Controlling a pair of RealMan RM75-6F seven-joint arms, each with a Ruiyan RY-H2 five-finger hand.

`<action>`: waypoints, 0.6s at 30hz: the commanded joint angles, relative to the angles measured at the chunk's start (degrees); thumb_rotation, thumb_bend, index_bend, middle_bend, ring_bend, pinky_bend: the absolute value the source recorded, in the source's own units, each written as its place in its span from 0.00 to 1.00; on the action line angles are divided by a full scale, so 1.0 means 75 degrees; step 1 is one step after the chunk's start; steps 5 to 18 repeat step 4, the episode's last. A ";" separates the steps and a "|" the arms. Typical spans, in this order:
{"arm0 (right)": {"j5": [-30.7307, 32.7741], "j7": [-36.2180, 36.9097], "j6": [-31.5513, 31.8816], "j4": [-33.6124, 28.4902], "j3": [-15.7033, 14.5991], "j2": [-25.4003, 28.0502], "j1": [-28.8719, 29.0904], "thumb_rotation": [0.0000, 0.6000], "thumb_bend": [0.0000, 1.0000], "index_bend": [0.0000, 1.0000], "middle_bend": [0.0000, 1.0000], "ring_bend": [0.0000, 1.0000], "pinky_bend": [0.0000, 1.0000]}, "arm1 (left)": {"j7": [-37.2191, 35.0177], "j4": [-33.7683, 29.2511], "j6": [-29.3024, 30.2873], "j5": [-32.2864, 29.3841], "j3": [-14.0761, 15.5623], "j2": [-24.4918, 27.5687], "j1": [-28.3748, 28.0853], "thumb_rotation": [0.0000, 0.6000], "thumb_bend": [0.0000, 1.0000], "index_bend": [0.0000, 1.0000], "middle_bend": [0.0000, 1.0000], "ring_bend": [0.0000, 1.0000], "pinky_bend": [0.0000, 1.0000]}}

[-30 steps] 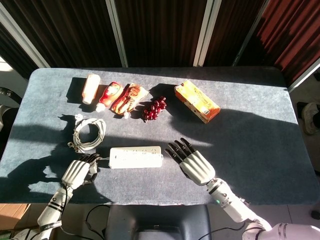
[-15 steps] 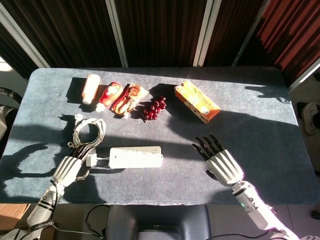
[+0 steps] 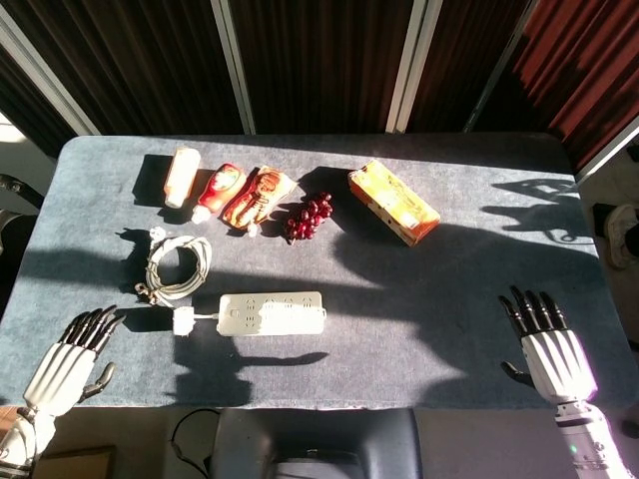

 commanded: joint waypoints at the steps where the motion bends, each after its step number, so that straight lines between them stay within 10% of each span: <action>1: -0.0473 0.0881 0.0591 0.0537 -0.0096 -0.0143 -0.0414 1.00 0.19 0.00 0.00 0.00 0.00 | -0.0199 -0.0091 0.0111 0.0357 0.0237 0.0223 0.0186 1.00 0.46 0.00 0.00 0.00 0.09; 18: -0.0591 0.0954 0.0632 0.0641 -0.0055 -0.0170 -0.0474 1.00 0.19 0.00 0.00 0.00 0.00 | -0.0135 -0.0124 0.0120 0.0338 0.0158 0.0226 0.0227 1.00 0.46 0.00 0.00 0.00 0.10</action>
